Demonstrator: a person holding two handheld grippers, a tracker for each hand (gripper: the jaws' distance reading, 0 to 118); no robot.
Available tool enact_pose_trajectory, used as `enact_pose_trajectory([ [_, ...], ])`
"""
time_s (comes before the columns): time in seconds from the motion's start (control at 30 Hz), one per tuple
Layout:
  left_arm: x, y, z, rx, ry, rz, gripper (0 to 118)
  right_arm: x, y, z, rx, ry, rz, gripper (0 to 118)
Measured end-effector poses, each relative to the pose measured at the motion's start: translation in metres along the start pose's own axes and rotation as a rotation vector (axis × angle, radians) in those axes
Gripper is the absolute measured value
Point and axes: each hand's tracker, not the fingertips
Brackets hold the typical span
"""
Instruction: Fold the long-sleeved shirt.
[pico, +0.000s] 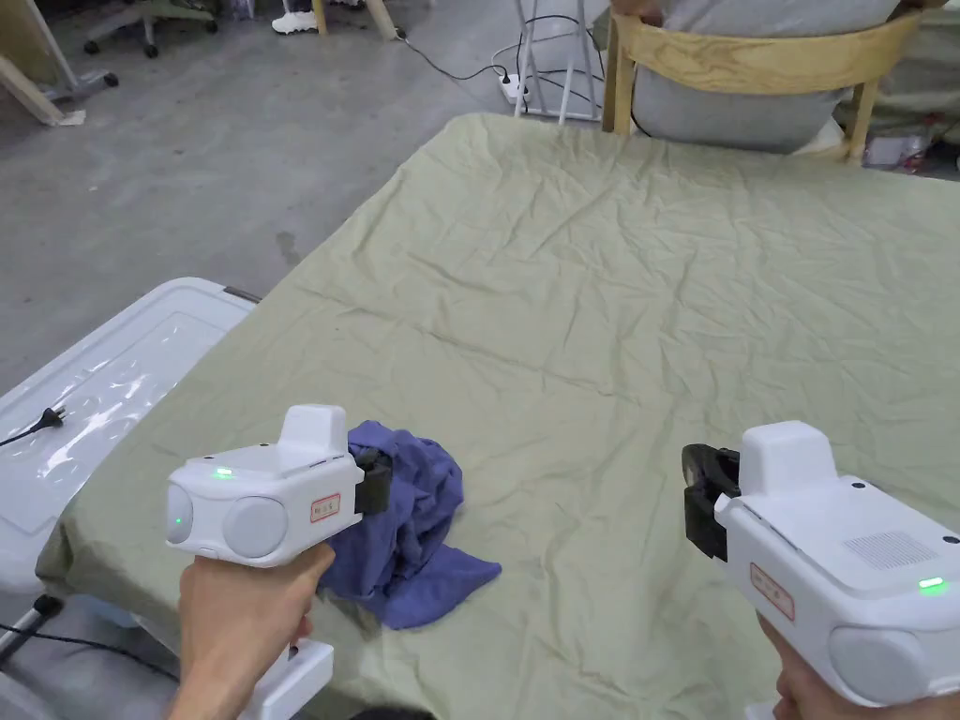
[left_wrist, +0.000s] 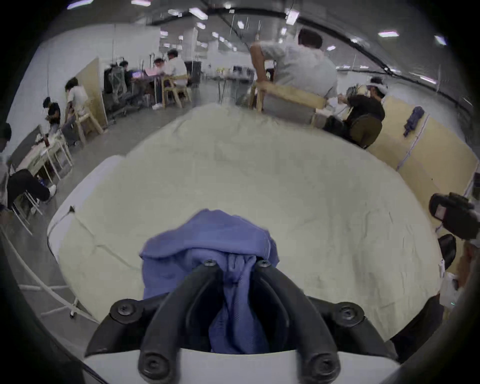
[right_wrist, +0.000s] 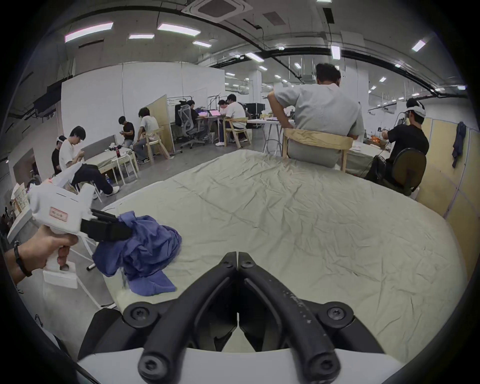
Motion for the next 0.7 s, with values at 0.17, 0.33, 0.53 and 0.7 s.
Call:
enact_pose_trajectory([
  [0.17,0.018,0.048,0.061,0.191,-0.017,0.008,16,0.011,0.007,0.029,0.058,-0.022,-0.019,1],
  [0.33,0.053,0.108,0.12,0.348,-0.038,-0.078,16,0.028,0.014,0.061,0.116,-0.069,-0.036,1],
  [0.53,0.109,0.166,0.177,0.525,-0.102,-0.168,16,0.053,0.019,0.096,0.178,-0.131,-0.086,1],
  [0.7,0.151,0.201,0.202,0.581,-0.165,-0.214,16,0.077,0.016,0.128,0.225,-0.181,-0.141,1],
])
